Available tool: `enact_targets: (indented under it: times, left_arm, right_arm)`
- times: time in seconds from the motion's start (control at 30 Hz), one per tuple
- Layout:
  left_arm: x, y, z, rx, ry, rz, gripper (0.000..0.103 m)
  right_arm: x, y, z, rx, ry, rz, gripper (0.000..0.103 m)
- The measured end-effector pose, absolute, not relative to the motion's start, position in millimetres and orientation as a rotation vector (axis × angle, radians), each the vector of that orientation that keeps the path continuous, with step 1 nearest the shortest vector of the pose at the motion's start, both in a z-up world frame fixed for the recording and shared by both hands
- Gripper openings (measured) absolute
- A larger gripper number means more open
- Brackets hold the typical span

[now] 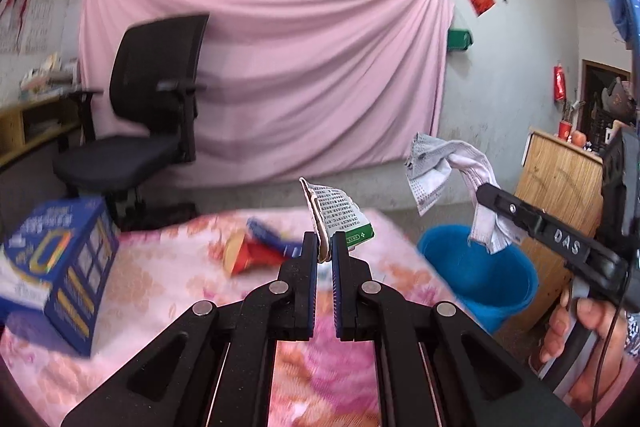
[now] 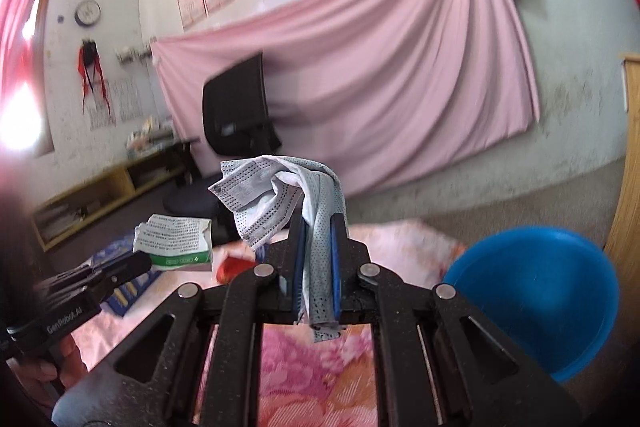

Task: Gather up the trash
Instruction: 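Lift and carry the mask and paper packet over the blue basin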

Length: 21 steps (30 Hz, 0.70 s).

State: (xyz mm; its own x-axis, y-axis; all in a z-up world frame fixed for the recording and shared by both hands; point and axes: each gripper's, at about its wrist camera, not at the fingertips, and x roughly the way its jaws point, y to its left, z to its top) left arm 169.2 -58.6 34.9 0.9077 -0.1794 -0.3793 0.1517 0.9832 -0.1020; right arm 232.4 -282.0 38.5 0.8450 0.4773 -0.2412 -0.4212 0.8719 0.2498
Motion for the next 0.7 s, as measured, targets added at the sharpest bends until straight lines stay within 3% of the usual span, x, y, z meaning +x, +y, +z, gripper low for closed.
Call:
enact_targets:
  times: [0.37, 0.7]
  left_arm:
    - [186.1, -126.1, 78.5, 0.03, 0.161, -0.292, 0.005]
    - [221.3, -203.5, 68.1, 0.036, 0.15, -0.427, 0.005]
  right_arm:
    - [196.9, -334.3, 69.5, 0.268, -0.013, 0.29, 0.035]
    - [195.8, -391.0, 61.9, 0.293, -0.021, 0.055, 0.035]
